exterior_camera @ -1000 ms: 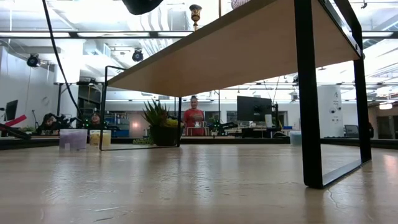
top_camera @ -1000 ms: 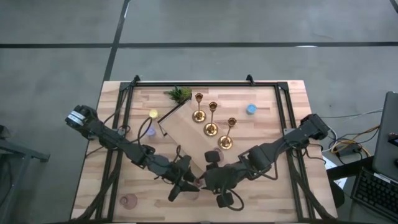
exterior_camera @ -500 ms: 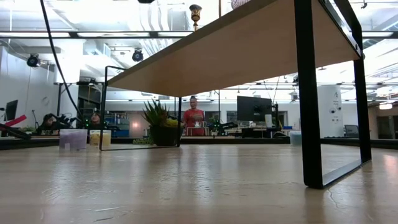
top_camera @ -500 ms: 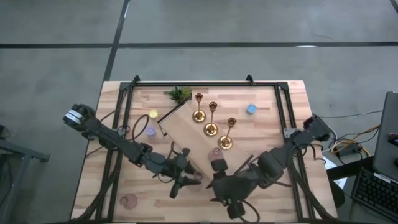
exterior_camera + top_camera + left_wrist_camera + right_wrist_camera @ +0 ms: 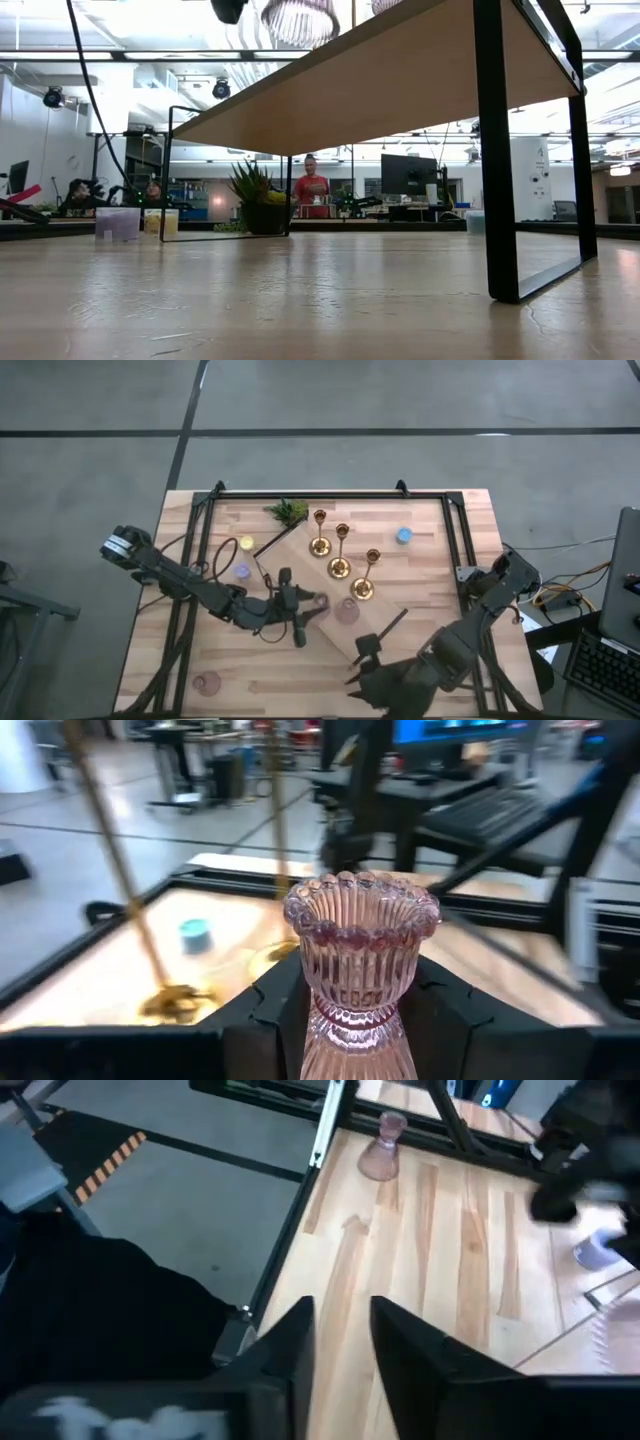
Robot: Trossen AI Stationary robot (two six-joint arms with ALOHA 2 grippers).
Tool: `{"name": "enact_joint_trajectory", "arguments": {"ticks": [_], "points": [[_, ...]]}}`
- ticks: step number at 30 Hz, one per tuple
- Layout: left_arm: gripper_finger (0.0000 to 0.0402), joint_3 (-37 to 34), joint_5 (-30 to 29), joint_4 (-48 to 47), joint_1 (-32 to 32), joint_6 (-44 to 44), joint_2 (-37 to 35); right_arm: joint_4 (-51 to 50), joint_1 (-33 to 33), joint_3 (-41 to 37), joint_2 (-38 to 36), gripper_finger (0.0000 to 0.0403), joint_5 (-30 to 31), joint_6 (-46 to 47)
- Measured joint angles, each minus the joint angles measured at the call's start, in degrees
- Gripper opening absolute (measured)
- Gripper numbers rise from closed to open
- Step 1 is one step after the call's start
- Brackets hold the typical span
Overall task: Pick & Place candle stick holders
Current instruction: Put the right pink glass candle holder on the shelf aligned with the other pink glass candle holder
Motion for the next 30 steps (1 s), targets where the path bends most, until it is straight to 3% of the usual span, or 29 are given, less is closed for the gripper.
{"name": "enact_joint_trajectory", "arguments": {"ticks": [6, 16, 30], "points": [[0.0133, -2.37, -1.41, 0.31, 3.26, -1.85, 0.61, 0.98, 2.64, -0.66, 0.00, 0.0014, 5.19, -0.10], [0.0133, -7.47, -1.59, 9.20, 6.74, -0.63, 0.90, 1.36, 5.21, -2.17, 0.00, 0.0008, 11.92, 1.36], [0.0133, -9.38, -0.44, 13.16, 7.32, 2.97, 1.44, 8.74, 6.92, -5.33, 0.00, 0.0008, 15.09, -1.51]]}}
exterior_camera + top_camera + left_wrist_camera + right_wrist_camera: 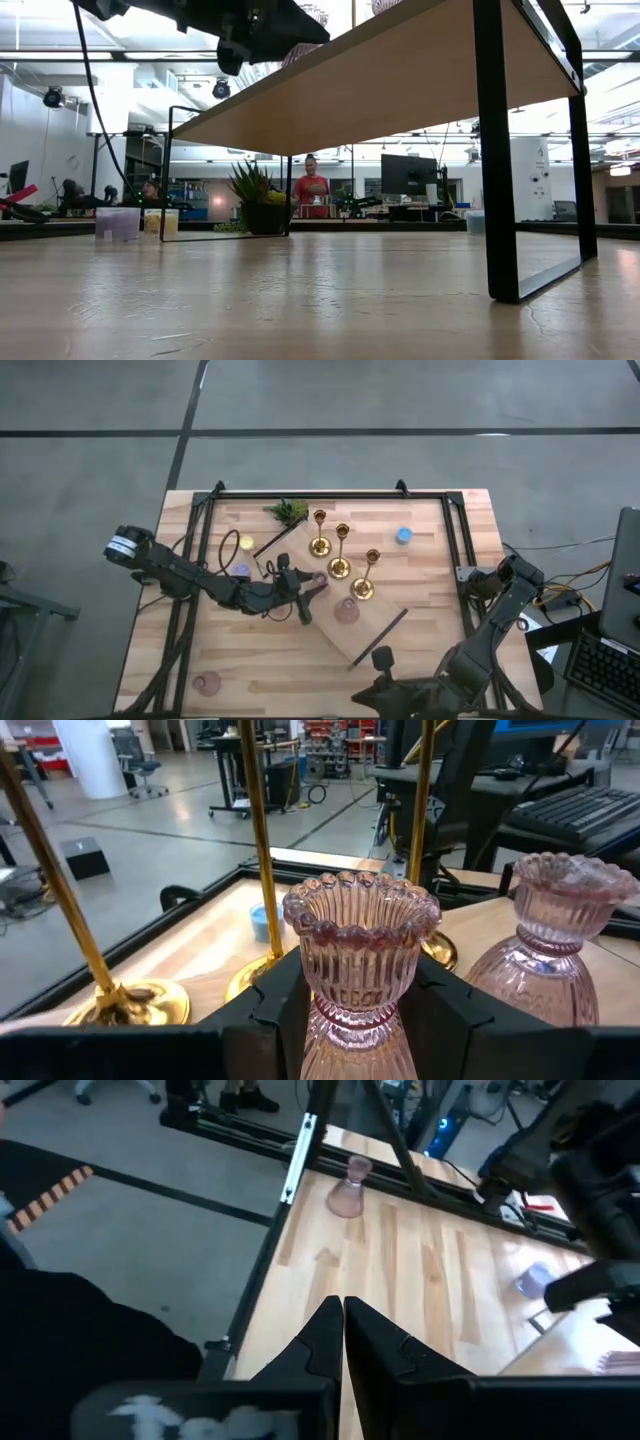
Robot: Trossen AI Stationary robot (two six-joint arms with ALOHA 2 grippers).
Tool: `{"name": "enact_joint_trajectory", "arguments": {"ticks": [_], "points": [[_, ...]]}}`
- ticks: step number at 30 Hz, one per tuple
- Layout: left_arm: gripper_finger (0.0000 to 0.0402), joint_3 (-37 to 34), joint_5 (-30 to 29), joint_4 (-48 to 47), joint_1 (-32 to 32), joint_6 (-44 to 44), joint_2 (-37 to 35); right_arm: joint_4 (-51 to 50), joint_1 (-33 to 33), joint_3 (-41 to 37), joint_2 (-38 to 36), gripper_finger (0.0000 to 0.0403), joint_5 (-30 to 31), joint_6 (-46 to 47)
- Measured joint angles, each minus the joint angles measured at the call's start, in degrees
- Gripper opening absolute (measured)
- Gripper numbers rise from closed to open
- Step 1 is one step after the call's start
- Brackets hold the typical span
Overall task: Pick & Place candle stick holders
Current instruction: Put the right pink glass candle holder on the shelf aligned with the other pink glass candle holder
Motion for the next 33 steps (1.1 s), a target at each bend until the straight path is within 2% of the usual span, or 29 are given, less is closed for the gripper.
{"name": "enact_joint_trajectory", "arguments": {"ticks": [4, 9, 14, 24, 33], "points": [[0.0133, 0.02, 2.61, 1.41, 0.58, 1.06, 1.58, 6.07, 0.56, -4.23, -1.20, 0.0008, -1.08, -2.00], [0.0133, 0.04, 3.08, 3.83, 0.94, 1.20, 3.40, 13.86, 0.93, -12.33, -5.47, 0.0008, -3.26, -2.29], [0.0133, 0.07, 3.14, 4.73, 1.26, 1.18, 3.88, 25.60, 1.42, -23.09, -12.28, 0.0008, -5.81, -3.58], [0.0133, 0.15, 3.47, 5.04, 1.61, 1.50, 3.88, 43.49, 1.66, -44.70, -26.23, 0.0008, -5.79, -3.70], [0.0133, 0.17, 3.71, 5.98, 1.70, 1.43, 3.88, 51.05, 1.67, -56.13, -33.85, 0.0008, -5.57, -3.25]]}}
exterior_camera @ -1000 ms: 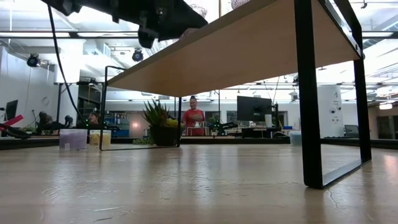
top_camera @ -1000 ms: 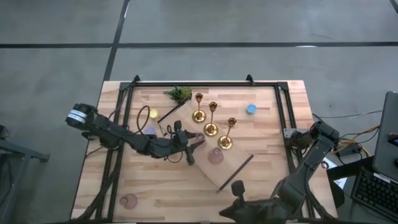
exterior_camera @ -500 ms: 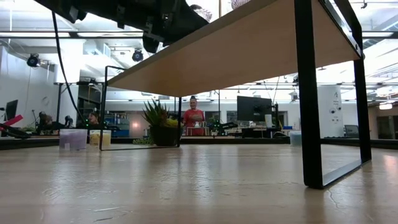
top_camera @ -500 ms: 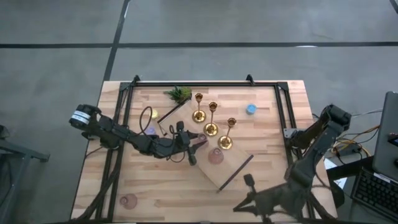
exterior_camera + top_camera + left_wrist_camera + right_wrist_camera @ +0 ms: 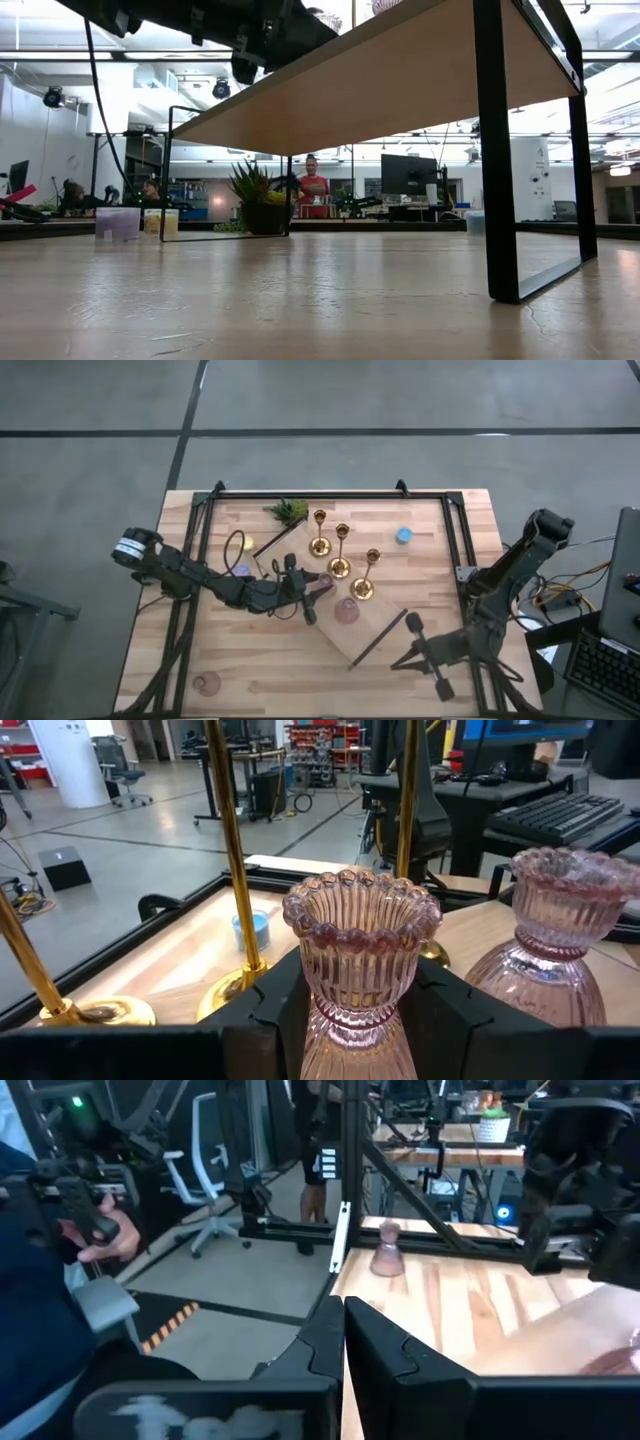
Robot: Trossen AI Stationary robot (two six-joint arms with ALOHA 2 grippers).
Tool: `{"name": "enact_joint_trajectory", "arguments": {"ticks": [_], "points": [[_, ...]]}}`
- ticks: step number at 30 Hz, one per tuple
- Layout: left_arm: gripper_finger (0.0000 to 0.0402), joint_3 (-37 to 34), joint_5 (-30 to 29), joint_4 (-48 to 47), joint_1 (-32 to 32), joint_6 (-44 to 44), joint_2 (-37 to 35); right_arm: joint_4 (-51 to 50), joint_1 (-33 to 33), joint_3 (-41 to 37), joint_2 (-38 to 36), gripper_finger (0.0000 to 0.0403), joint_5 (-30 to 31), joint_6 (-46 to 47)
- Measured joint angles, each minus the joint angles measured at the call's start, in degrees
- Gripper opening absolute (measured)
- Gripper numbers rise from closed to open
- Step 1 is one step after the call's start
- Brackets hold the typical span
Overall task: Pick & Place candle stick holders
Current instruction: Put the right pink glass candle holder on the shelf aligned with the other pink glass candle holder
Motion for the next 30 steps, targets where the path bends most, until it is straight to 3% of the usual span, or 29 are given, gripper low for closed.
{"name": "enact_joint_trajectory", "arguments": {"ticks": [12, 24, 30], "points": [[0.0140, 0.07, 1.27, 1.04, 1.25, -3.21, 1.70, 0.32, -0.02, -1.97, -0.88, 0.0008, 1.06, 0.99], [0.0202, 0.11, 3.82, -0.46, 0.99, -4.59, 1.59, 0.43, -0.02, -2.06, -0.88, 0.0008, 1.05, 1.03], [0.0213, 0.11, 5.00, -4.78, -0.07, -2.57, -1.54, 0.40, -0.02, -2.06, -0.88, 0.0008, 1.03, 1.14]]}}
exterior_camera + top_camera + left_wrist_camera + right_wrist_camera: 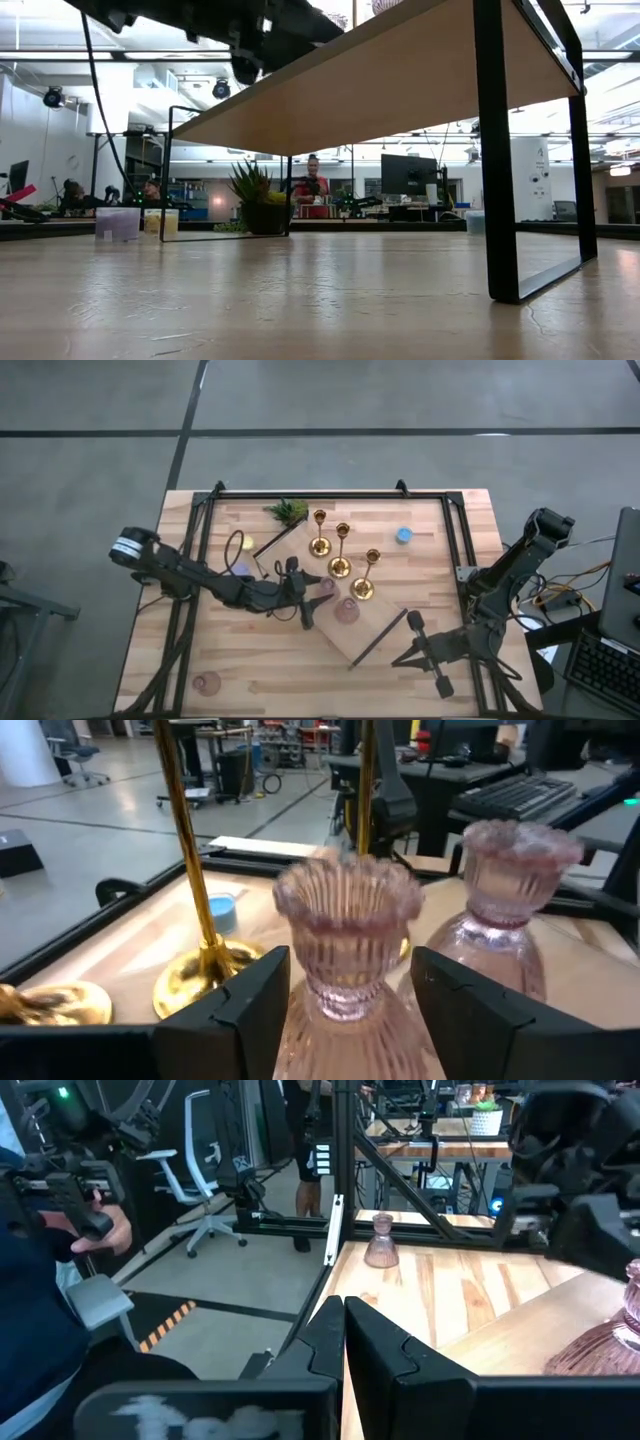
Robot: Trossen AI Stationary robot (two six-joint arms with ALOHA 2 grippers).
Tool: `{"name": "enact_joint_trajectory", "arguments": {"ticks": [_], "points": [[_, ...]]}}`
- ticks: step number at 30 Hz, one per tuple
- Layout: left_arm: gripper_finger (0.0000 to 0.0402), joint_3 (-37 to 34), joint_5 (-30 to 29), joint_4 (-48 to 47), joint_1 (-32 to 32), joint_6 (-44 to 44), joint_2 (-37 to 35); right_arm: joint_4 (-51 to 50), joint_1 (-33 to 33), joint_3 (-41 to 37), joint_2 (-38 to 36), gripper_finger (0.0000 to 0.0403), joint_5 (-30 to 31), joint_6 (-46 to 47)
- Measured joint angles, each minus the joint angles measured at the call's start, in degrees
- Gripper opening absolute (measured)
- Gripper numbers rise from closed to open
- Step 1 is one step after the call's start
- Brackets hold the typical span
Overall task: Pick & Place candle stick holders
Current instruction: Put the right pink glass candle holder on the shelf aligned with the other pink glass candle holder, then put the pink glass candle holder on the shelf aligned with the other pink glass candle holders
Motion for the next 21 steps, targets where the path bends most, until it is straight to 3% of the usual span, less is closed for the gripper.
{"name": "enact_joint_trajectory", "arguments": {"ticks": [8, 21], "points": [[0.0214, -0.02, -0.15, -7.10, -0.30, 0.04, -4.95, -0.04, 0.00, -0.23, 0.00, 0.0008, -0.02, 0.02], [0.0214, -0.11, -0.85, -48.34, -8.72, -8.73, -22.66, -0.28, -0.02, -0.33, 0.02, 0.0009, -0.02, 0.04]]}}
